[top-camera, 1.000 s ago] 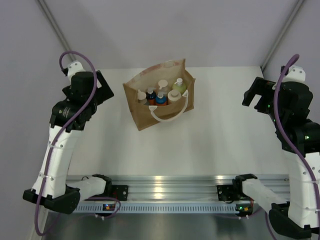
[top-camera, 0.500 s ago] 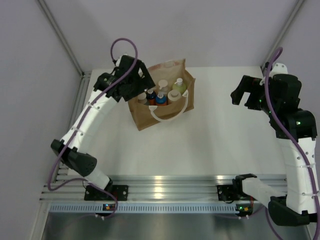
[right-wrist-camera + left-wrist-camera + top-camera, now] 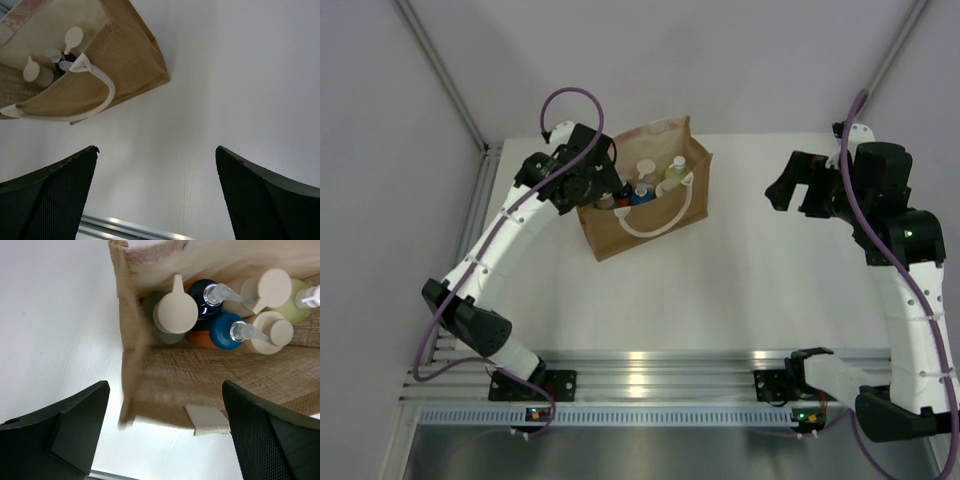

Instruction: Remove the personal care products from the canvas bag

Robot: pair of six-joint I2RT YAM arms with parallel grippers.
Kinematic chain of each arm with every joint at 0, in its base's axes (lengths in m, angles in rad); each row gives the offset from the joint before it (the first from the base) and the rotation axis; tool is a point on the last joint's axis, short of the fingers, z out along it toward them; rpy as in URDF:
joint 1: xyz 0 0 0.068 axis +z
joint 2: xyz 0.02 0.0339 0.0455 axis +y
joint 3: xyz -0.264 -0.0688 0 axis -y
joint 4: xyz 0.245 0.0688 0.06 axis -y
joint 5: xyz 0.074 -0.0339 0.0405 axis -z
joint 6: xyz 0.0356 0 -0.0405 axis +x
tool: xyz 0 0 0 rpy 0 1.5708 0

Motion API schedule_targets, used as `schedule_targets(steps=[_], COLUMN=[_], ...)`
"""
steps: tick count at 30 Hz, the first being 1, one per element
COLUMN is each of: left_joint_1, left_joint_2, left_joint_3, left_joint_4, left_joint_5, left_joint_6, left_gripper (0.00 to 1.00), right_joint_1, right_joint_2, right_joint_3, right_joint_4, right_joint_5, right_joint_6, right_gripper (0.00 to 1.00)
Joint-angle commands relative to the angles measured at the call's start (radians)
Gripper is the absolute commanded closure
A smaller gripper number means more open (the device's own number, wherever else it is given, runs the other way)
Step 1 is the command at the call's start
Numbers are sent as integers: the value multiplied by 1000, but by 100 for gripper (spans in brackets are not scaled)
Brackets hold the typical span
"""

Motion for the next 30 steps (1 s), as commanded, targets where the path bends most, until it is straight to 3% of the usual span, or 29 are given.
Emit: schedule_targets(steps=[1, 7, 11, 13, 15, 18, 19, 22, 24, 27, 30], left_joint_1=[-16, -19, -19, -19, -19, -19, -19, -19, -19, -21, -38], left_joint_2=[-17, -77, -82, -57, -60, -72, -75, -95, -115, -135, -146], left_joint_3=[109, 62, -43, -75, -106, -149, -170, -221, -280, -346, -405], left_joint_4=[-57, -97, -74, -35, 44, 77, 77, 100, 120, 147, 164], left_joint_5=[-78, -121, -69, -26, 11, 28, 26, 26, 40, 61, 64], left_joint_6=[81, 8, -26, -22, -5, -16, -19, -26, -31, -45, -58], left_gripper=[1, 1, 4, 14, 32, 46, 56, 63, 74, 100, 100], right_joint_1=[-11, -11, -11, -10, -5, 4, 4, 12, 15, 21, 28], right_joint_2=[12, 7, 10, 21, 30, 35, 36, 38, 39, 44, 61], right_joint_3=[19, -12, -15, -6, 2, 10, 8, 2, 0, 0, -6], right_joint_4=[17, 31, 32, 34, 34, 34, 32, 34, 34, 35, 51], right_joint_5=[-36, -39, -48, -64, -73, -79, -81, -84, -85, -87, -116], right_joint_6=[1, 7, 5, 4, 4, 2, -1, -1, -4, -4, 1], right_gripper=[1, 1, 0, 0, 1, 1, 1, 1, 2, 2, 2])
